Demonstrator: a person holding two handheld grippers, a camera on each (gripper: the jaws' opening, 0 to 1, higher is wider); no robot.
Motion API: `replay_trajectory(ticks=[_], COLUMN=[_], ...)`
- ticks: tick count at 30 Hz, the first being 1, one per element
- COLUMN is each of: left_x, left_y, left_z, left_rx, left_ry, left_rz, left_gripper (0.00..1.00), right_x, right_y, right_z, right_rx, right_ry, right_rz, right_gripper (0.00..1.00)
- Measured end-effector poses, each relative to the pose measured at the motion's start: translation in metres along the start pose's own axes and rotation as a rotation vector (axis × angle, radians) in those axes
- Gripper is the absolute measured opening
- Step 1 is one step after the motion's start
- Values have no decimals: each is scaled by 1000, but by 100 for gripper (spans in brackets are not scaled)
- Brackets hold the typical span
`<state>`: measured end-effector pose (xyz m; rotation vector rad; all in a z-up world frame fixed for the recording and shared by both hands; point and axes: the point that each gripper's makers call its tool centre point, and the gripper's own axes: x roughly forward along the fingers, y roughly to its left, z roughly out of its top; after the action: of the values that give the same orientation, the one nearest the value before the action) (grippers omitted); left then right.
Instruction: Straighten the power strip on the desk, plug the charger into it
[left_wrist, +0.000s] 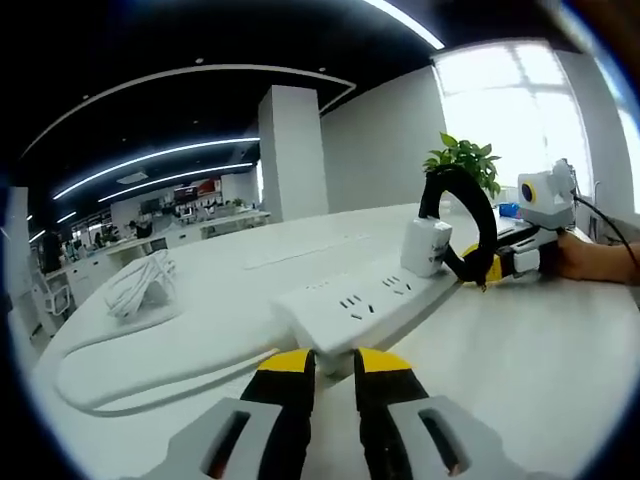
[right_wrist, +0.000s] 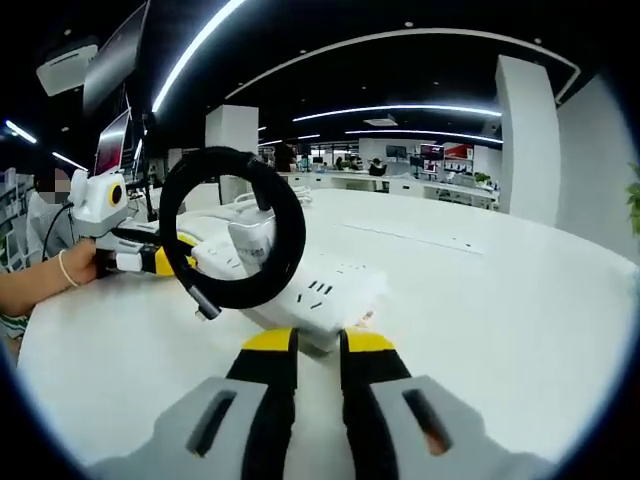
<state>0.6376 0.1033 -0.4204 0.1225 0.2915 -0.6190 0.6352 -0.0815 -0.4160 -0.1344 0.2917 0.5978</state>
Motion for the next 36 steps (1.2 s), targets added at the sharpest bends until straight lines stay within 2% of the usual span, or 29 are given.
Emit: replay_trajectory(ticks=[12, 24, 28, 30, 32, 36], left_x=[-8, -10, -10, -12, -15, -16], left_y=[-7, -10, -11, -8, -7, -4], left_z=[-1, -1, 2, 13, 12, 8], left_rx=[-3, -18, -33, -59, -54, -20], left_ry=[11, 8, -6, -62, -62, -57], left_rz=[-10, -20, -35, -15, -16, 12], left_gripper=[14, 15, 20, 22, 23, 40], right_x=[-11, -16, -15, -16, -16, -19], right_y=[5, 7, 7, 10, 10, 10], right_z=[-2, -3, -1, 0, 0, 2], right_rx=[38, 24, -100, -102, -106, -110], right_ry=[10, 14, 10, 4, 2, -12], right_rz=[-26, -25, -20, -27, -30, -35], right_gripper=[14, 14, 16, 20, 26, 30])
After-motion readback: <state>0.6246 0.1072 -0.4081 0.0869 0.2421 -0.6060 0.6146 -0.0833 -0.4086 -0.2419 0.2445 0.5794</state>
